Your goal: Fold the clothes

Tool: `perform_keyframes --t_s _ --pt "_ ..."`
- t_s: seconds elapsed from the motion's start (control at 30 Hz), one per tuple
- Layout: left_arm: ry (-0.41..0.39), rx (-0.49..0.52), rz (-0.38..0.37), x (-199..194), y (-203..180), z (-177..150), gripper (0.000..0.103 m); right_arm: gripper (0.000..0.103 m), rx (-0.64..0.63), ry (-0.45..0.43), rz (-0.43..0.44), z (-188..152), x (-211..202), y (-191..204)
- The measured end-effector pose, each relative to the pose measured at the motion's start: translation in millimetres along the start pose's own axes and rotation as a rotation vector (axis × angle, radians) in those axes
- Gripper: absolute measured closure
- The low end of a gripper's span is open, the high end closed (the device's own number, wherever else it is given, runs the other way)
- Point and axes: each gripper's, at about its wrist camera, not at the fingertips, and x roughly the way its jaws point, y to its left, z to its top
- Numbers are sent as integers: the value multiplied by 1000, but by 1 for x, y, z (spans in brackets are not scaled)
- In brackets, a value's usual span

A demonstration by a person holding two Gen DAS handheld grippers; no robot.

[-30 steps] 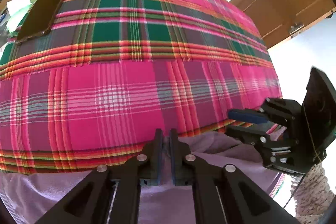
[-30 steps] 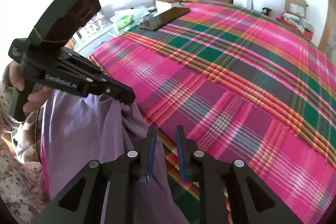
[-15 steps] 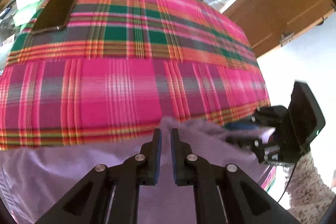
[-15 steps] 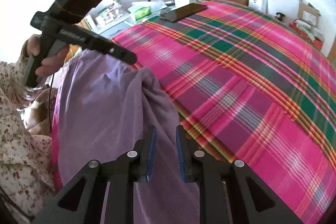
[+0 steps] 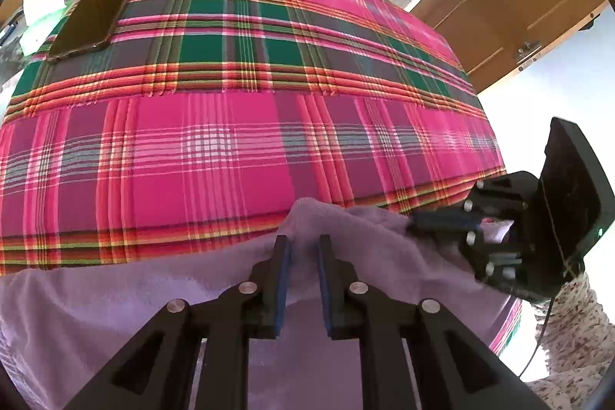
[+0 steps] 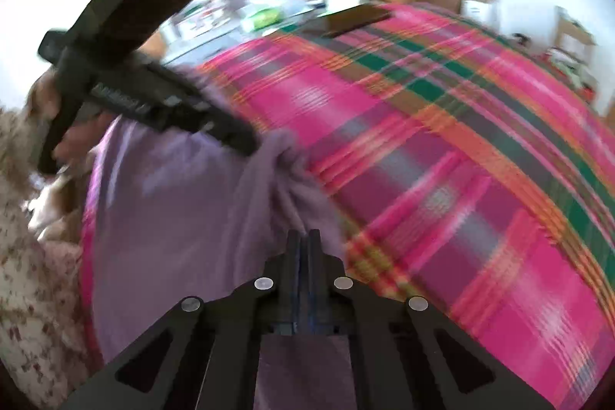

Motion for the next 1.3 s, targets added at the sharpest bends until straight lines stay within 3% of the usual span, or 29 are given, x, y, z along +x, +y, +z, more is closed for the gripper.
perform_keyframes --t_s 0.1,0.53,0.7,0.9,1.0,1.07,1.13,1.23,1.3 --pt "-4 -3 -3 2 1 2 89 100 68 -23 -3 1 -2 -12" --pt "-37 -18 24 18 3 10 88 99 98 -11 -47 -1 10 -20" --pt "-53 -12 56 19 3 10 88 95 167 -93 -117 -11 -35 -35" --pt "-71 -21 72 16 3 9 88 92 252 -116 -218 -54 -84 -43" --pt "-73 -28 61 11 1 5 88 83 323 -131 -227 -78 -101 -50" --pt "-74 -33 54 8 1 2 88 69 357 -133 -212 -93 -107 -52" --pt "-75 -37 46 5 0 -1 88 67 376 -122 -188 -103 -105 -52" --pt "-77 -44 35 0 -1 -5 88 64 387 -67 -227 -111 -93 -55" --pt "-78 -49 29 -3 -1 -8 88 64 400 -64 -188 -114 -88 -55"
